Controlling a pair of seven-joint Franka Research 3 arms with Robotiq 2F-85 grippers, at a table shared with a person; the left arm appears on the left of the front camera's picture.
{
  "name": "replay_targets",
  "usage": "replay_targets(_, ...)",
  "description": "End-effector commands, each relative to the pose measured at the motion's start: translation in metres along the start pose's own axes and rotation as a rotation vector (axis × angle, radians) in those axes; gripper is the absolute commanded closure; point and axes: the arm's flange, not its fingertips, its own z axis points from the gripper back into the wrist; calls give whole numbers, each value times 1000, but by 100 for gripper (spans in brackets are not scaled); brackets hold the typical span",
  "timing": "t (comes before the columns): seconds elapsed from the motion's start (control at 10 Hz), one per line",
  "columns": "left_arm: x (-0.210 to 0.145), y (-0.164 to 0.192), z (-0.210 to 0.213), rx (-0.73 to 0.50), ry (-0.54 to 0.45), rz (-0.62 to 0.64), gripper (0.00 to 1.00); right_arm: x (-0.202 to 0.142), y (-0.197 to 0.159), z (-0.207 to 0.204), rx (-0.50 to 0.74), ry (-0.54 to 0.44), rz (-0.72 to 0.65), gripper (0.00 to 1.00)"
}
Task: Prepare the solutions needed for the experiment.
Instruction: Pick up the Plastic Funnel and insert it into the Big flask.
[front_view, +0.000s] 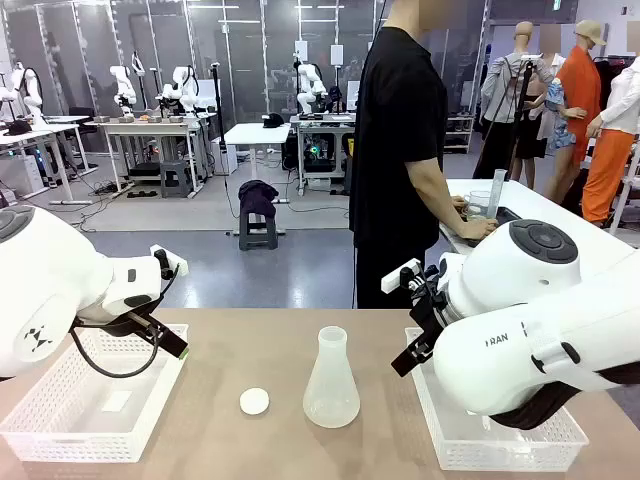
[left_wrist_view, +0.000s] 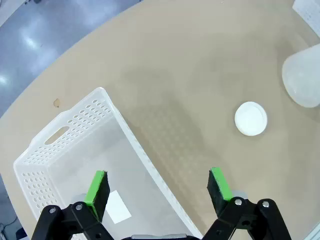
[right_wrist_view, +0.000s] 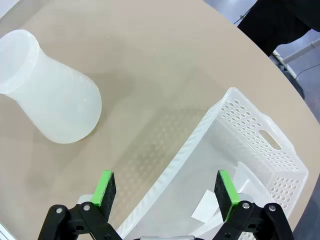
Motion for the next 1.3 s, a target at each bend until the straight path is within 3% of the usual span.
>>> replay_targets(0.0, 0, 0, 0, 0, 0, 0, 0, 0, 0, 0, 0, 0, 0, 0)
replay_targets(1.2, 0, 0, 0, 0, 0, 0, 0, 0, 0, 0, 0, 0, 0, 0)
